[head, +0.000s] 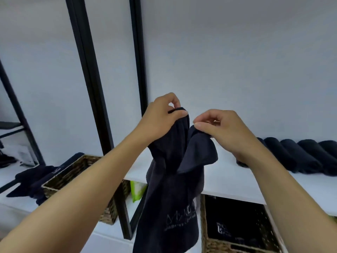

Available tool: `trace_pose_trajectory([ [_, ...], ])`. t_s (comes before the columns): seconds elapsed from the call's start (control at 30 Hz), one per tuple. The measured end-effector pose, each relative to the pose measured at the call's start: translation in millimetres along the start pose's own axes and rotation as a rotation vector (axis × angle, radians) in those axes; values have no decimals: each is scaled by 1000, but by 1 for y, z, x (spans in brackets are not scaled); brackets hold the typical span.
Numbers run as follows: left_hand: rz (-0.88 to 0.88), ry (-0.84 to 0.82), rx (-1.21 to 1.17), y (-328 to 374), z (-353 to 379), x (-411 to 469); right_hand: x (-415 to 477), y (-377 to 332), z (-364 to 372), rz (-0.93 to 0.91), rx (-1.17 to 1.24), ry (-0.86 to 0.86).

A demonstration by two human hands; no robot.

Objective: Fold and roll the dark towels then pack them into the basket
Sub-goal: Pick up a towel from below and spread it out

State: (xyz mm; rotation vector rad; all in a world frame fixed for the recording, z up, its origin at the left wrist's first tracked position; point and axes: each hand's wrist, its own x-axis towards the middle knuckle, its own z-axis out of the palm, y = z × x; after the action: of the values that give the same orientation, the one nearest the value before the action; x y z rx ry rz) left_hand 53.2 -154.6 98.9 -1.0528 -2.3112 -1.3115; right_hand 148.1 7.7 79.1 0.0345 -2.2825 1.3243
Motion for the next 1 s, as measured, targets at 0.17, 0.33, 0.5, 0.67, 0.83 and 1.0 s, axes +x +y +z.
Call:
trace_pose_trajectory([
  [0.17, -20, 140, -57, 19, 10, 23, 15, 0, -37, -115, -158, 42],
  [0.33, -84, 324, -92, 28, 13, 43, 31, 6, -75, -173, -401, 211],
  [0.5, -228, 486, -260, 28, 13, 63, 52, 10, -113, -111, -508, 238],
  [0.67, -276, 503, -227, 19, 15, 87, 85, 13, -132, 12, -404, 117],
  [0.83, -162, 388, 63, -10, 18, 114, 109, 11, -128, 42, -226, 151],
  [1.0, -36, 139, 74, -8, 32, 136, 135, -5, -112, 247, 64, 126],
])
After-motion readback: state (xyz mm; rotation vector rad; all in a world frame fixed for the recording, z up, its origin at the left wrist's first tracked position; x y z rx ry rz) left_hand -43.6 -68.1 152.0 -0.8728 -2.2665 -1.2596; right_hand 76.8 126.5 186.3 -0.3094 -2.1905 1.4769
